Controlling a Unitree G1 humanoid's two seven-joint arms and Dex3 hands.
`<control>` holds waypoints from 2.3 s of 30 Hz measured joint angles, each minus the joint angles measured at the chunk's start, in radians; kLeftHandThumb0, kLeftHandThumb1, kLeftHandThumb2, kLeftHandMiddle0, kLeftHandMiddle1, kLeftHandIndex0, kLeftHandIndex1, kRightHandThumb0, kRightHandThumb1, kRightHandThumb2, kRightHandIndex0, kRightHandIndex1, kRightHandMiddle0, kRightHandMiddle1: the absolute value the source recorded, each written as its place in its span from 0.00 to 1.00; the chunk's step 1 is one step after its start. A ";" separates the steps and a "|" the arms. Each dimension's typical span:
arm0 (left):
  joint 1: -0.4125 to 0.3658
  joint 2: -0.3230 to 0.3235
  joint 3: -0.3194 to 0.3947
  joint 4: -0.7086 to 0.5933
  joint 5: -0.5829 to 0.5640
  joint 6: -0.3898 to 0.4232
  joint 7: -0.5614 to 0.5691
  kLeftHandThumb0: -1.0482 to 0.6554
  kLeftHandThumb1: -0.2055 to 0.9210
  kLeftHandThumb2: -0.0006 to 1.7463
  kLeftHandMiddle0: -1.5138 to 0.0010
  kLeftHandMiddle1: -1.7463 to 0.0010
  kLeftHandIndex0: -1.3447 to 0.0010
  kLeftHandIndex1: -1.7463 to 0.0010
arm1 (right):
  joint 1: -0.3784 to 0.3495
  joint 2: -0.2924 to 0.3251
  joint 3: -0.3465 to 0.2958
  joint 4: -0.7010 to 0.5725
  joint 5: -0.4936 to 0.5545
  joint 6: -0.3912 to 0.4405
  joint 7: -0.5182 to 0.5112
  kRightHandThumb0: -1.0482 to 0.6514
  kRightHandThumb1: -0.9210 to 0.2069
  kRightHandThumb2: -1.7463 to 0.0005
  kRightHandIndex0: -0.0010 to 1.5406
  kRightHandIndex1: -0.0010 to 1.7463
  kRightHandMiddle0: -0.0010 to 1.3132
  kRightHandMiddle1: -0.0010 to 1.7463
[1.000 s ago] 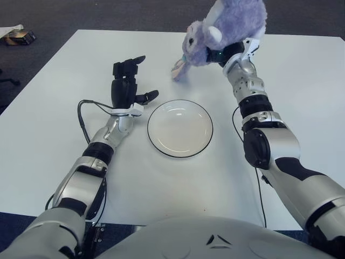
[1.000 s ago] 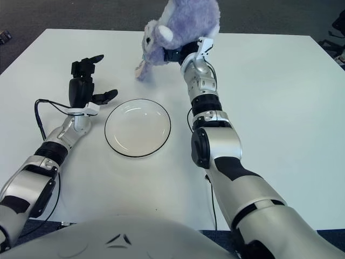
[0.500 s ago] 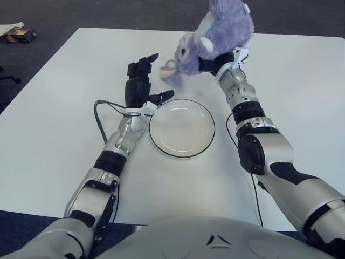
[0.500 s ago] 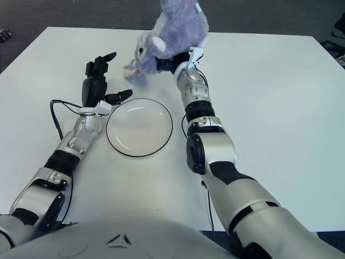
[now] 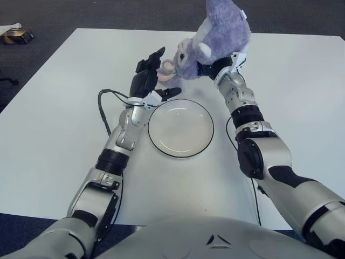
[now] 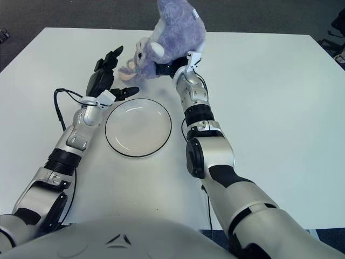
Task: Put the doll into the plate.
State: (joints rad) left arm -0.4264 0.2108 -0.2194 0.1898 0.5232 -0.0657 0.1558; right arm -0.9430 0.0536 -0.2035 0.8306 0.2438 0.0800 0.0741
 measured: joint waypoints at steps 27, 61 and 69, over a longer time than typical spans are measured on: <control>-0.128 -0.010 -0.001 0.219 -0.045 -0.108 -0.011 0.00 0.93 0.05 0.99 0.97 1.00 1.00 | 0.076 -0.001 0.049 -0.141 0.008 0.101 0.056 0.62 0.74 0.14 0.58 0.86 0.43 1.00; -0.163 -0.057 -0.014 0.311 -0.065 -0.393 0.045 0.05 0.85 0.03 1.00 1.00 1.00 1.00 | 0.137 -0.001 0.041 -0.308 0.047 0.307 0.063 0.62 0.76 0.11 0.56 0.91 0.44 1.00; -0.179 -0.056 -0.022 0.373 -0.039 -0.496 0.110 0.10 0.85 0.04 0.99 0.99 1.00 1.00 | 0.137 0.005 0.022 -0.312 0.077 0.361 0.055 0.62 0.75 0.10 0.53 0.95 0.42 1.00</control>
State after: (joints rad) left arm -0.6056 0.1550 -0.2415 0.5628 0.4846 -0.5614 0.2661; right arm -0.8059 0.0582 -0.1812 0.5185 0.3213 0.4409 0.1295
